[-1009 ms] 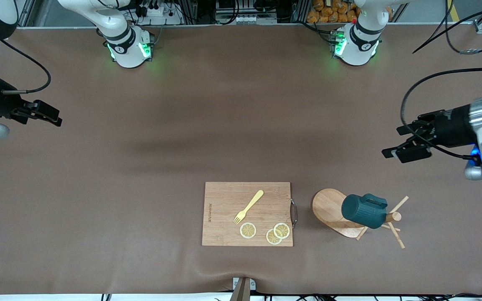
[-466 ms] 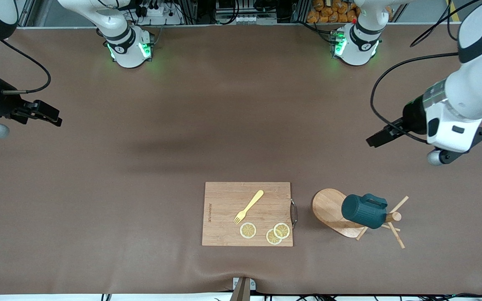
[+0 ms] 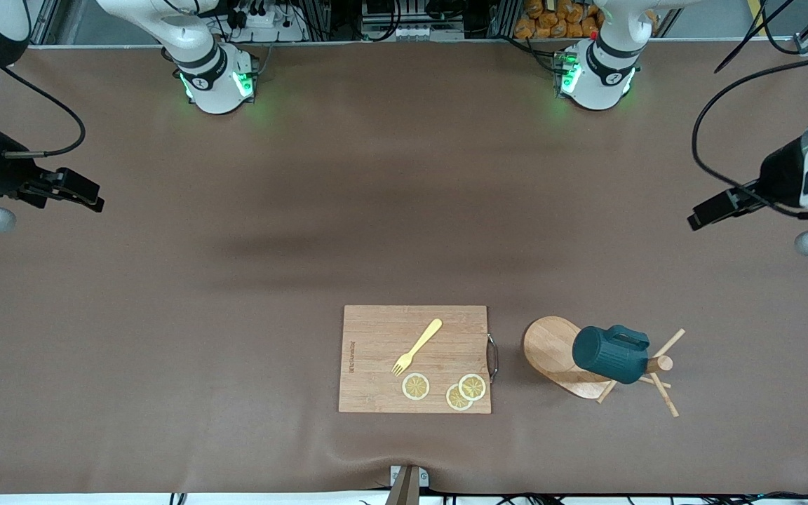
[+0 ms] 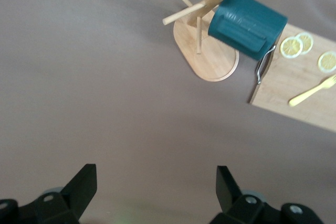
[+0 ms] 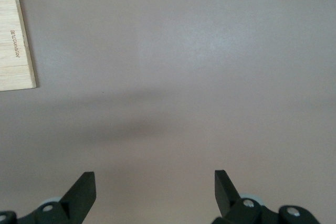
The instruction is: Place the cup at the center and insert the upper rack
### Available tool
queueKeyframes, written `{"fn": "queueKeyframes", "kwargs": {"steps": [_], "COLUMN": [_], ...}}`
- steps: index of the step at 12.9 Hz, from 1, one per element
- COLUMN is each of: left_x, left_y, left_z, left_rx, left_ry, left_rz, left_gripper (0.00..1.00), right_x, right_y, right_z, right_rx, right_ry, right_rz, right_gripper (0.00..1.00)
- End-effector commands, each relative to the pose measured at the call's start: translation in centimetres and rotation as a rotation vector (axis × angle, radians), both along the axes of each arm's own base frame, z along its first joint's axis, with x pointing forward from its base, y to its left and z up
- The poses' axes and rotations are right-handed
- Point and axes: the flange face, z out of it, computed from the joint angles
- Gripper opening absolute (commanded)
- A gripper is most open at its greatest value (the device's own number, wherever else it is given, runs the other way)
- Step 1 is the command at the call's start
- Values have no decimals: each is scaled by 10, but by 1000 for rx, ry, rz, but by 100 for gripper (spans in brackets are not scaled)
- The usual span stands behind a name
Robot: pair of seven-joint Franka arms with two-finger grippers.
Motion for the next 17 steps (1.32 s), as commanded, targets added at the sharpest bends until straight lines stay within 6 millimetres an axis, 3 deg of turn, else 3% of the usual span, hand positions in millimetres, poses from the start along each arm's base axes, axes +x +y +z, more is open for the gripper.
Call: {"fn": "queueKeyframes", "kwargs": {"steps": [1,5,8,12,17], "left_x": [-21,-32,-42,-63,-70], "left_y": [15,18,17,8,5], "left_z": [4,11,28,23,33], "left_rx": [22,40,46,85,87], "left_ry": [-21,-32,-61,-38,-63], "left_rz": [-115,-126,-124,-151,-140], "left_gripper": [100,100,100,100,100], "right_x": [-6,-7,-6,-6,-5], "right_y": [-2,-2,-2,-3,-16], "right_z": [3,2,3,3,0], "right_rx": [0,0,0,0,2], "right_ry": [-6,-3,-5,-5,-5], "right_rz": [6,6,6,4,-4], "right_gripper": [100,100,100,100,100]}}
